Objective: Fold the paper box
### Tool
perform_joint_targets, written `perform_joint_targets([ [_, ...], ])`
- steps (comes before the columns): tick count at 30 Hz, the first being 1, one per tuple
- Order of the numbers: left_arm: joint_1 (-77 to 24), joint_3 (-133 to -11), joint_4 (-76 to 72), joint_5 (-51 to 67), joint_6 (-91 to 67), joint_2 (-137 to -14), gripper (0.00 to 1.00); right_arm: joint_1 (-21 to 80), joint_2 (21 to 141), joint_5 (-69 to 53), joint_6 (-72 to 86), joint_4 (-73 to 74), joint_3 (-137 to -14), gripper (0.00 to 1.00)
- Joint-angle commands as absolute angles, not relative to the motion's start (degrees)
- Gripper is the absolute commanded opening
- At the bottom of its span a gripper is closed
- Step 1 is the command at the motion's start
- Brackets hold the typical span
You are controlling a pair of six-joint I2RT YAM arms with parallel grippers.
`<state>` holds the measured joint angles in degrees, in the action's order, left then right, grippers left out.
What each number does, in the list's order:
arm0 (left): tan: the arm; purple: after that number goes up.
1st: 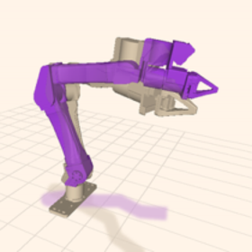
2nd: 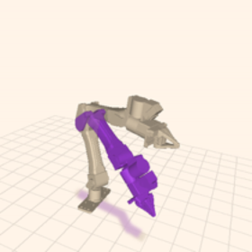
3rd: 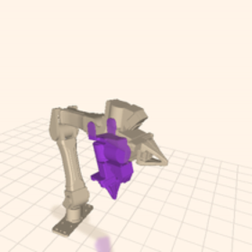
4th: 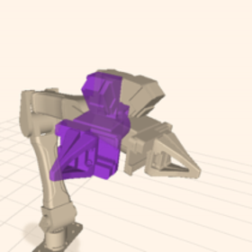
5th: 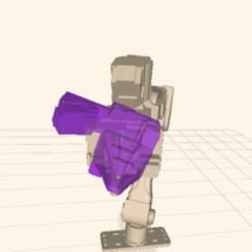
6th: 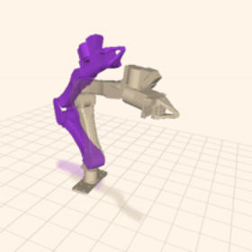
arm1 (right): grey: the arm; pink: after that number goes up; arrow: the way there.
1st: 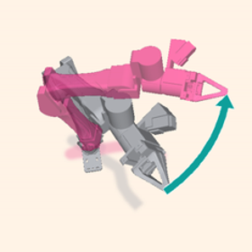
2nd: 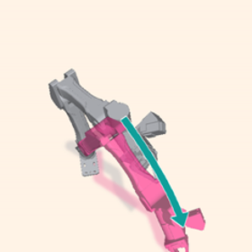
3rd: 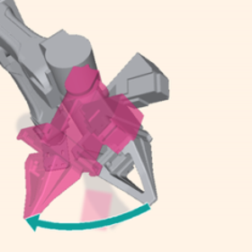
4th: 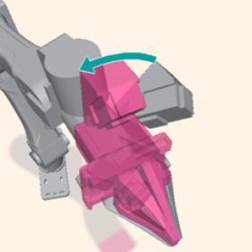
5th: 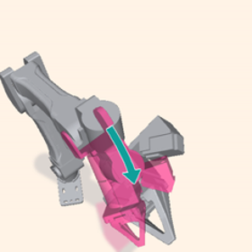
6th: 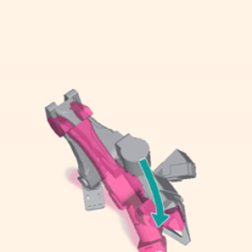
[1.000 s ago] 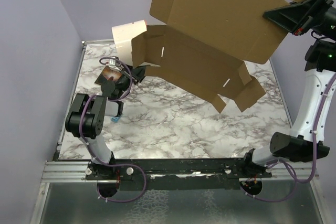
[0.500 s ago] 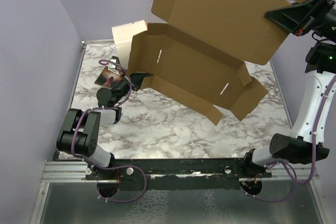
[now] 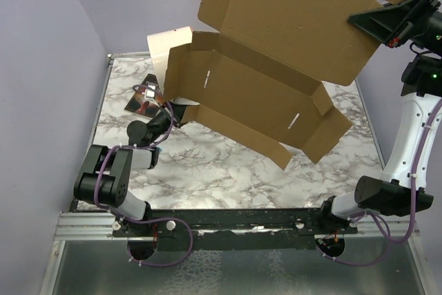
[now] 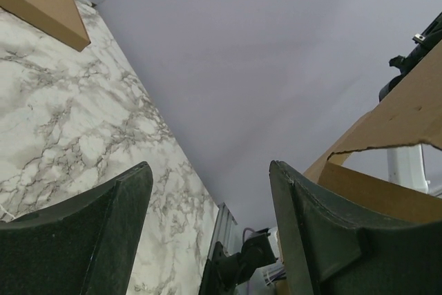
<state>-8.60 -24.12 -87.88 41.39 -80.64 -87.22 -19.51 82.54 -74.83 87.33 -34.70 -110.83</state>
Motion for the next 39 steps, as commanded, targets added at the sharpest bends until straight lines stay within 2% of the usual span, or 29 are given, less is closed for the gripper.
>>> perform_joint_targets([
  [1, -7.89, -23.38, -102.57, 44.00, -80.86, -84.04, 0.72, -19.86, 81.73, -71.43, 88.42, -36.64, -111.28, 0.01],
  [16, -4.31, -18.43, -102.57, 45.39, -82.79, -76.49, 0.73, -20.30, 81.93, -71.35, 89.12, -37.47, -111.05, 0.01],
  [29, -4.75, -19.85, -102.57, 48.58, -83.61, -72.38, 0.76, -20.39, 82.06, -71.12, 89.17, -38.05, -110.14, 0.01],
  [39, -7.47, -20.13, -102.48, 47.95, -82.71, -75.48, 0.73, -20.45, 81.65, -71.10, 89.83, -38.52, -110.22, 0.01],
])
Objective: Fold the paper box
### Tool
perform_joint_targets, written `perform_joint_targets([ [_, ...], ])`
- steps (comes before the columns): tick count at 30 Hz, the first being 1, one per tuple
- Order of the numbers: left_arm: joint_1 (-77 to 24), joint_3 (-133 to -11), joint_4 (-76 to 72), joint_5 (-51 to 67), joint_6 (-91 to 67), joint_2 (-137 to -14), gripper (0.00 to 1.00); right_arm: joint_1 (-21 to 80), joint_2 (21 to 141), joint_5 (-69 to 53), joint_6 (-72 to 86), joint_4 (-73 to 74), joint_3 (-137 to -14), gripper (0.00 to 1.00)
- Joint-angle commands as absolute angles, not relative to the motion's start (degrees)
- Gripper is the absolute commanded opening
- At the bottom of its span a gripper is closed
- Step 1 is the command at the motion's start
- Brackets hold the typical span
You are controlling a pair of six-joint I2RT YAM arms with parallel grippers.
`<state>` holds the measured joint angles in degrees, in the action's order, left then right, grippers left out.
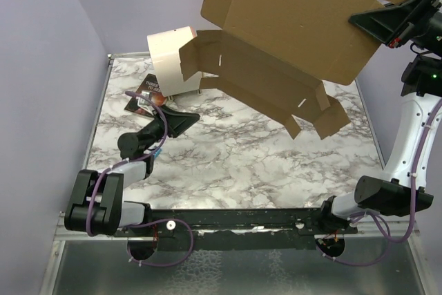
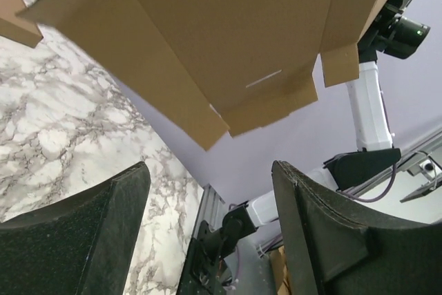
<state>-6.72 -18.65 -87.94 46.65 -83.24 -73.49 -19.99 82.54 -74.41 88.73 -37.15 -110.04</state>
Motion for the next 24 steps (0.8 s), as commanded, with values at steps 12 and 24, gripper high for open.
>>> perform_joint_targets([
  [12, 2.90, -17.91, -102.48, 43.30, -80.64, -81.02, 0.70, -20.47, 81.72, -71.20, 90.09, -38.56, -110.38, 0.01],
  [24, 0.52, -27.76, -102.43, 38.67, -83.66, -92.70, 0.56, -20.43, 81.48, -71.28, 90.16, -38.51, -110.22, 0.01],
])
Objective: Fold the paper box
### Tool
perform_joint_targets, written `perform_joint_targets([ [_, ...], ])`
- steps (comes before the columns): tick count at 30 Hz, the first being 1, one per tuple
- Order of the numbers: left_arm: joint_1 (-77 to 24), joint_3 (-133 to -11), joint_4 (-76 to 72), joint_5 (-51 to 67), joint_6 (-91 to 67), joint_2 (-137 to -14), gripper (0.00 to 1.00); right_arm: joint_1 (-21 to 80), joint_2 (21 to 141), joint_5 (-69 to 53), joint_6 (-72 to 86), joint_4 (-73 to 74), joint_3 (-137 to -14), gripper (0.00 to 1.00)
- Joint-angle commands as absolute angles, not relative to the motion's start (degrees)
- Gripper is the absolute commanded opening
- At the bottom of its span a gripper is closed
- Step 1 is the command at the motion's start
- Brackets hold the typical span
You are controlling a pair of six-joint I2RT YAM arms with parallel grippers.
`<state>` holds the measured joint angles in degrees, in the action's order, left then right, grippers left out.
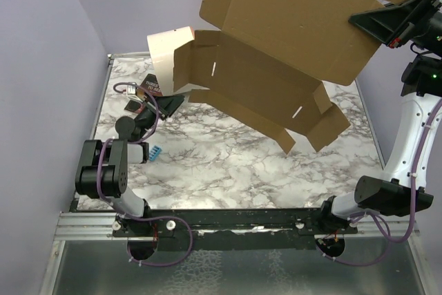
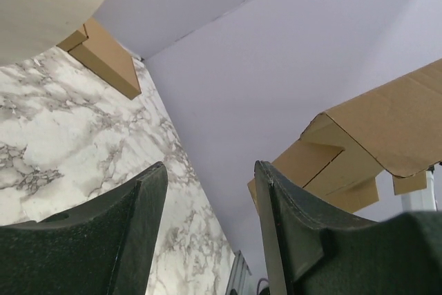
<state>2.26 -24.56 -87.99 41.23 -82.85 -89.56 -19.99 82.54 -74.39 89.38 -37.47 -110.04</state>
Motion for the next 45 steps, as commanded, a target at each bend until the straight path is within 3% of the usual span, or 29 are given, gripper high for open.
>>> perform_joint_targets([
  [1, -0.38, -28.78, -102.47, 38.66, -83.54, -93.93, 0.55, -20.41, 81.41, -71.28, 90.25, -38.51, -110.15, 0.01],
  [10, -6.59, -33.57, -102.48, 39.23, -82.10, -96.86, 0.56, -20.41, 81.29, -71.33, 90.05, -38.62, -109.52, 0.01],
  [35, -9.92, -39.27, -102.57, 50.21, -77.39, -98.27, 0.65, -20.47, 81.29, -71.34, 90.62, -39.16, -109.19, 0.01],
  [45, -12.20, -42.01, -102.57, 49.51, -77.69, -99.94, 0.63, -20.39, 81.12, -71.30, 91.12, -39.17, -109.47, 0.01],
])
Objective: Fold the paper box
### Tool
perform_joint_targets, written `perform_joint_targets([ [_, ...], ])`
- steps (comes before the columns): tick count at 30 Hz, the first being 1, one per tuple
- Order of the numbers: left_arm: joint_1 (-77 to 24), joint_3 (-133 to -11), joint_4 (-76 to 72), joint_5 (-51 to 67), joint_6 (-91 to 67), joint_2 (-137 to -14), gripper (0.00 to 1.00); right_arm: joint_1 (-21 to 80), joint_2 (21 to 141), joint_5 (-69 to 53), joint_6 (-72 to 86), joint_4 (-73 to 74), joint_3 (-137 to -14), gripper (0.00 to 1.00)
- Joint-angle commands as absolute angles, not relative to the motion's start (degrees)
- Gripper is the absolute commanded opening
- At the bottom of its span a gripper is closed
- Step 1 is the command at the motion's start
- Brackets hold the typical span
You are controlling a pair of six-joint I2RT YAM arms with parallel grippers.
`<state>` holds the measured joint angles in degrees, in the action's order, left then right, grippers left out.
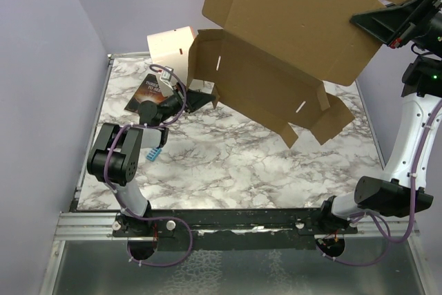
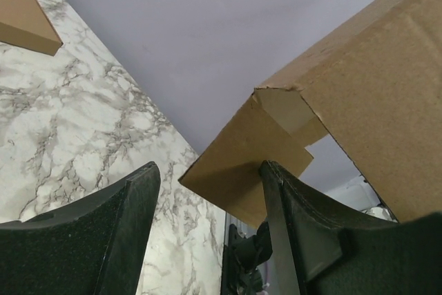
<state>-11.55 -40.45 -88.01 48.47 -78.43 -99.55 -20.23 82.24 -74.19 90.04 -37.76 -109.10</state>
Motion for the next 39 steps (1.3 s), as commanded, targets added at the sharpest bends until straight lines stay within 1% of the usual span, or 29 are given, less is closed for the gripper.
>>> perform_joint_targets([
  [1, -12.19, -42.01, -102.57, 49.07, -77.91, -99.75, 0.63, -20.39, 81.12, -71.36, 91.12, -39.18, -109.48, 0.01],
  [5, -12.45, -41.72, -102.57, 47.90, -78.31, -99.15, 0.59, -20.48, 81.15, -71.36, 91.32, -39.40, -109.34, 0.01],
  [8, -12.60, -41.37, -102.56, 46.79, -78.63, -98.44, 0.48, -20.41, 81.12, -71.37, 91.37, -39.46, -109.14, 0.01],
  [10, -12.63, -41.21, -102.57, 46.17, -78.64, -97.82, 0.46, -20.43, 81.00, -71.24, 91.33, -39.53, -108.99, 0.01],
  [12, -12.67, -41.22, -102.52, 46.21, -78.73, -97.54, 0.47, -20.47, 81.03, -71.26, 91.30, -39.43, -108.90, 0.01],
  [15, -12.61, -40.68, -102.56, 46.29, -77.48, -97.50, 0.58, -20.48, 81.04, -71.15, 91.38, -39.21, -109.12, 0.01],
  [16, -12.51, -40.38, -102.57, 46.30, -76.75, -97.54, 0.59, -20.46, 81.00, -70.99, 91.49, -39.24, -109.28, 0.01],
  [23, -12.10, -39.18, -102.56, 44.27, -69.40, -97.54, 0.61, -20.48, 81.48, -69.51, 92.64, -38.96, -111.65, 0.01],
  [31, -12.19, -39.19, -102.57, 41.79, -61.85, -91.30, 0.62, -20.47, 81.83, -68.45, 95.23, -40.00, -112.41, 0.01],
  [39, -12.20, -38.60, -102.57, 40.44, -58.85, -86.52, 0.63, -20.43, 81.99, -67.15, 97.66, -42.07, -112.13, 0.01],
])
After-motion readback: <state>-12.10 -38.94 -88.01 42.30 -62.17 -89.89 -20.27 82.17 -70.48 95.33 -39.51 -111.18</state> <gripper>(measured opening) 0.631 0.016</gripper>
